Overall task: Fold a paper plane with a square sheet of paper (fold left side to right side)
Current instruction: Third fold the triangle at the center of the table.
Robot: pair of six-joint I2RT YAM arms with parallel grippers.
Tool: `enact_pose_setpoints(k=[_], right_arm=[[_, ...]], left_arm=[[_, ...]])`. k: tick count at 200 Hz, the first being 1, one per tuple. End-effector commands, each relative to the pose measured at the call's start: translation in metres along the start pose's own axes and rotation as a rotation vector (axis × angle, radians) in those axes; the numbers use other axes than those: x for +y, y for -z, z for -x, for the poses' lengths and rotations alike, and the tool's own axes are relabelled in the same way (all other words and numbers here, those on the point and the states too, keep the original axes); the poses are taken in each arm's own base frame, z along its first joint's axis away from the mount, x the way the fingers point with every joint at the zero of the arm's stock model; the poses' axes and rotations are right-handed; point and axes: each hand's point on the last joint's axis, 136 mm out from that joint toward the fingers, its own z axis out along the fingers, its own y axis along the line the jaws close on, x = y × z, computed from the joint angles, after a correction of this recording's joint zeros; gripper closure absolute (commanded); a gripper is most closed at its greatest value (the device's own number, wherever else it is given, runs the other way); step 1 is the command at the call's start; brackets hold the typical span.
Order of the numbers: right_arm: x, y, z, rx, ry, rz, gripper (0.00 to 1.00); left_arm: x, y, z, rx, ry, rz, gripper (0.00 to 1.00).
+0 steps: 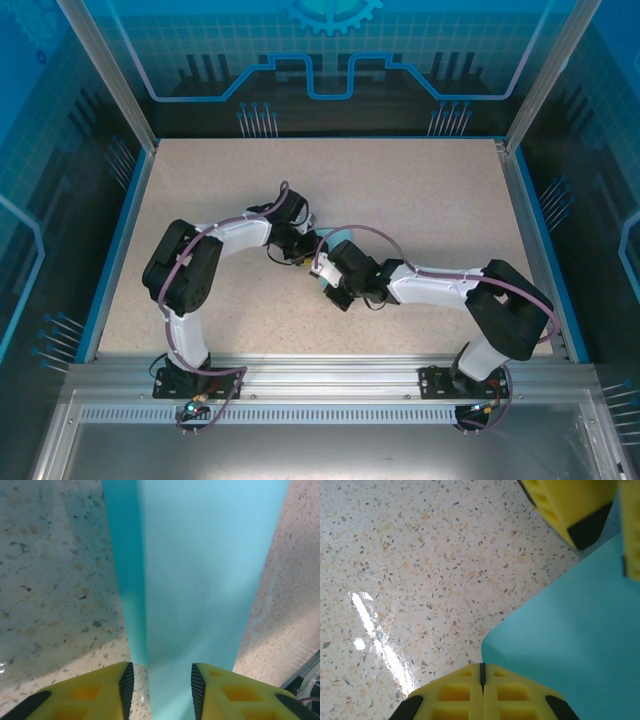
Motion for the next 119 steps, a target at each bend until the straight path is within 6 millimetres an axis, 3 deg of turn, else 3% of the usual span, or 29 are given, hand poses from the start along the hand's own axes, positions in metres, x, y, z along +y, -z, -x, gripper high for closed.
enact_pose_setpoints(k=[1, 29, 52, 87, 119], right_arm=[[0.0, 0.006, 0.002, -0.018, -0.031, 0.027, 1.0], [0.0, 0.006, 0.002, -0.021, -0.035, 0.028, 1.0], [-0.001, 0.006, 0.002, -0.02, -0.037, 0.027, 1.0], [-0.002, 0.005, 0.003, -0.019, -0.045, 0.027, 1.0], [-0.003, 0.003, 0.002, -0.014, -0.051, 0.029, 1.0]], left_arm=[[-0.003, 0.03, 0.006, -0.044, -0.031, 0.02, 0.56], [-0.009, 0.041, 0.011, -0.047, -0.062, 0.024, 0.56], [-0.028, 0.038, 0.021, -0.041, -0.09, -0.05, 0.64], [-0.052, 0.017, 0.035, 0.003, -0.126, -0.123, 0.7], [-0.053, -0.011, 0.046, 0.06, -0.129, -0.106, 0.72]])
